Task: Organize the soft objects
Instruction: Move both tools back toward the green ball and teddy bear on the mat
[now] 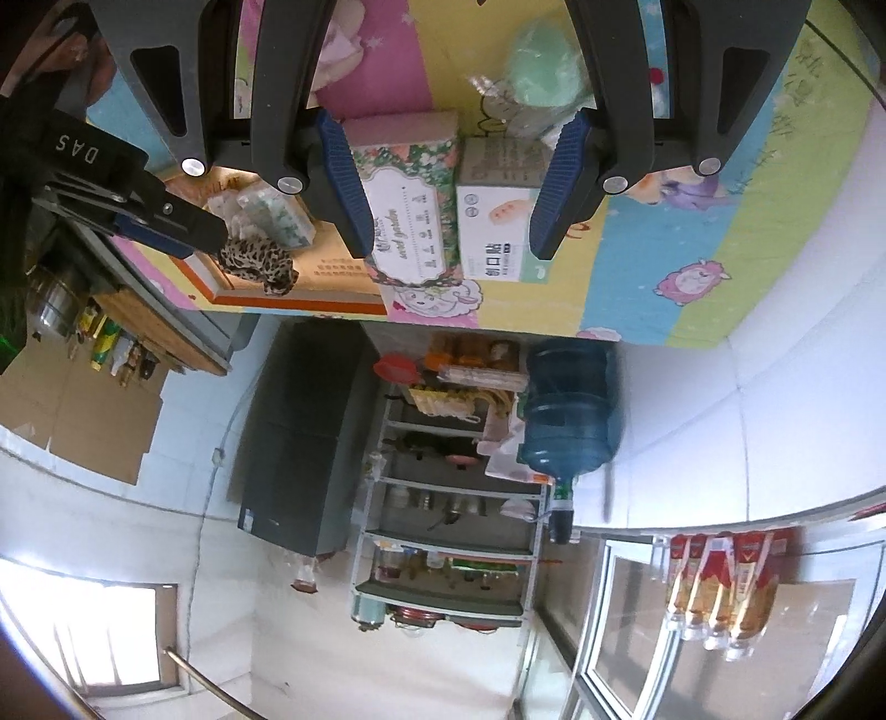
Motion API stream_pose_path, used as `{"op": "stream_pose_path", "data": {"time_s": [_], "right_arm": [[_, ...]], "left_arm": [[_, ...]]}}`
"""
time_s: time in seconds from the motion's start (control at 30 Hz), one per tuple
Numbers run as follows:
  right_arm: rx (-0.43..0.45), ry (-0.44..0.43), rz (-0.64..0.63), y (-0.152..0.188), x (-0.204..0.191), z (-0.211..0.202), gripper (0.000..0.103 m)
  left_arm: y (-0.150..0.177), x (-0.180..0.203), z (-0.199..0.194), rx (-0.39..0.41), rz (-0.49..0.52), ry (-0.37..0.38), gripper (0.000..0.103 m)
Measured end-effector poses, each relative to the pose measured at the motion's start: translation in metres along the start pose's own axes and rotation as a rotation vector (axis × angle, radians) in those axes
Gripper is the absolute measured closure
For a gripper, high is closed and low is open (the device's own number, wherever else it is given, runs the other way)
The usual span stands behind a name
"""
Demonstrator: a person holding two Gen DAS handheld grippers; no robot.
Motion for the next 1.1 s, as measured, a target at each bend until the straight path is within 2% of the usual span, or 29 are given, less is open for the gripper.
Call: {"op": "stream_pose_path", "data": {"time_s": [0.27,0.53,0.77,0.87,1.1], "right_arm": [[0.022,-0.015,-0.046,0.008,-0.025,-0.016,0.051],[0.022,-0.028,-0.08,0.023,-0.048,-0.025,0.051],[0.014,-0.012,-0.068,0.04,-0.053,-0.024,0.05],[0.005,0.001,-0.057,0.05,-0.054,-0.018,0.04],[0.004,0.042,-0.026,0.068,-0.051,-0.007,0.036]], "left_arm": [[0.006,-0.018,-0.037,0.052,-0.017,-0.039,0.043],[0.026,-0.038,-0.056,0.058,-0.035,-0.067,0.043],[0.047,-0.057,-0.054,0.041,-0.045,-0.059,0.043],[0.053,-0.061,-0.048,0.03,-0.045,-0.049,0.043],[0.071,-0.068,-0.038,0.031,-0.053,-0.026,0.043]]}}
Point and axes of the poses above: each gripper's, at about its wrist camera, not at the fingertips, and z roughly the way its jaws point, x to its right, y to its underside, the point moved 7 cm from there along z, roughly the way its jaws point, and after that the axes turned 14 degrees about -x, right-handed, at the moved point
